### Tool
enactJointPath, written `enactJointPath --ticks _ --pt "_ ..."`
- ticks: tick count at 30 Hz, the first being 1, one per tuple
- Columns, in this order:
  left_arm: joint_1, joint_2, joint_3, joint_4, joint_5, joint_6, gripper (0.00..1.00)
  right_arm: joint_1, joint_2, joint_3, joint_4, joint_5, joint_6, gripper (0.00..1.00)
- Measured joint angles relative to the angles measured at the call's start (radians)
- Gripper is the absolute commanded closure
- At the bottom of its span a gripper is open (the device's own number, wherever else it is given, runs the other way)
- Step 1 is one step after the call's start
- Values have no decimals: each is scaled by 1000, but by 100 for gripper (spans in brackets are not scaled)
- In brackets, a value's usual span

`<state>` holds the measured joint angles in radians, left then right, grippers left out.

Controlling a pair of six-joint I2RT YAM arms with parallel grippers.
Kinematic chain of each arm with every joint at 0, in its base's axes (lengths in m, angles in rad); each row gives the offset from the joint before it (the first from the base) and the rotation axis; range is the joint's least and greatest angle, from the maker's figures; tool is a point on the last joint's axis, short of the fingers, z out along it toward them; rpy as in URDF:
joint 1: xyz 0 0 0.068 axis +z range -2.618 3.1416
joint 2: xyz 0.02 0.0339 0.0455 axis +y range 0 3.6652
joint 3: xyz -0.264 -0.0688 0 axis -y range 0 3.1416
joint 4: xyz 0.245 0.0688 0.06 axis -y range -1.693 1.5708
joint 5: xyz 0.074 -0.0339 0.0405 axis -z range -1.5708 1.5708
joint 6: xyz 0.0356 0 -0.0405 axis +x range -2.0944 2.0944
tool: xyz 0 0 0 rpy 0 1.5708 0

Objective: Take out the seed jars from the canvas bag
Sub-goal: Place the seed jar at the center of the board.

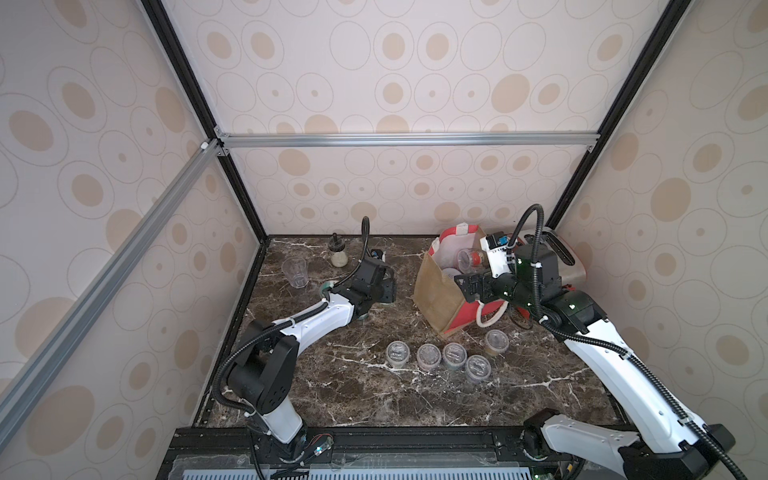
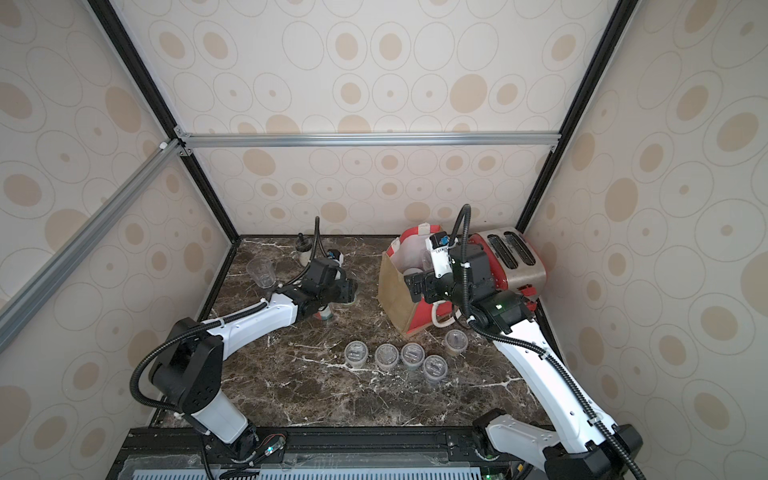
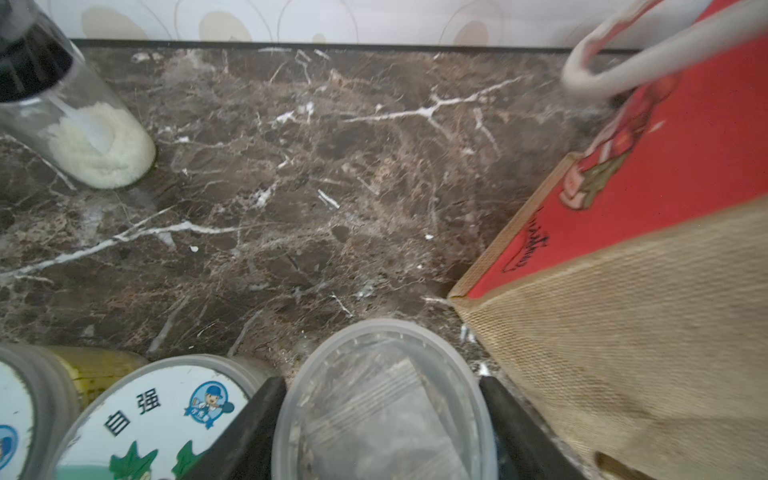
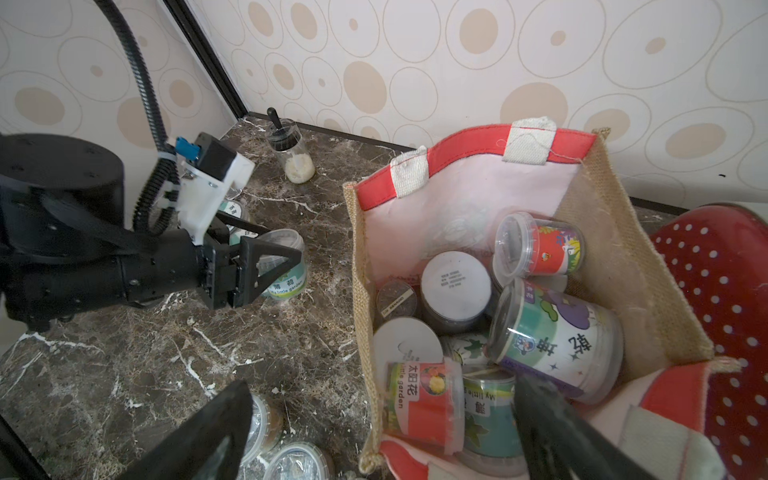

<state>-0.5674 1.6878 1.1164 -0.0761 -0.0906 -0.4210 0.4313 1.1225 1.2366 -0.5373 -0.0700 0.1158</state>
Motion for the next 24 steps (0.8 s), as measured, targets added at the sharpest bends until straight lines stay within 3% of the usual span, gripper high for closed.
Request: enactJointPath --ticks 4,11,19,24 --pt "-28 69 -8 16 -51 14 37 -16 15 0 -6 5 14 0" --pt "-76 119 -8 24 -101 17 2 -60 60 8 -42 14 45 0" --pt "-91 37 25 -55 -109 14 2 -157 97 37 -95 15 95 0" --pt "-92 -72 145 -90 -83 15 2 -233 132 89 -134 0 127 0"
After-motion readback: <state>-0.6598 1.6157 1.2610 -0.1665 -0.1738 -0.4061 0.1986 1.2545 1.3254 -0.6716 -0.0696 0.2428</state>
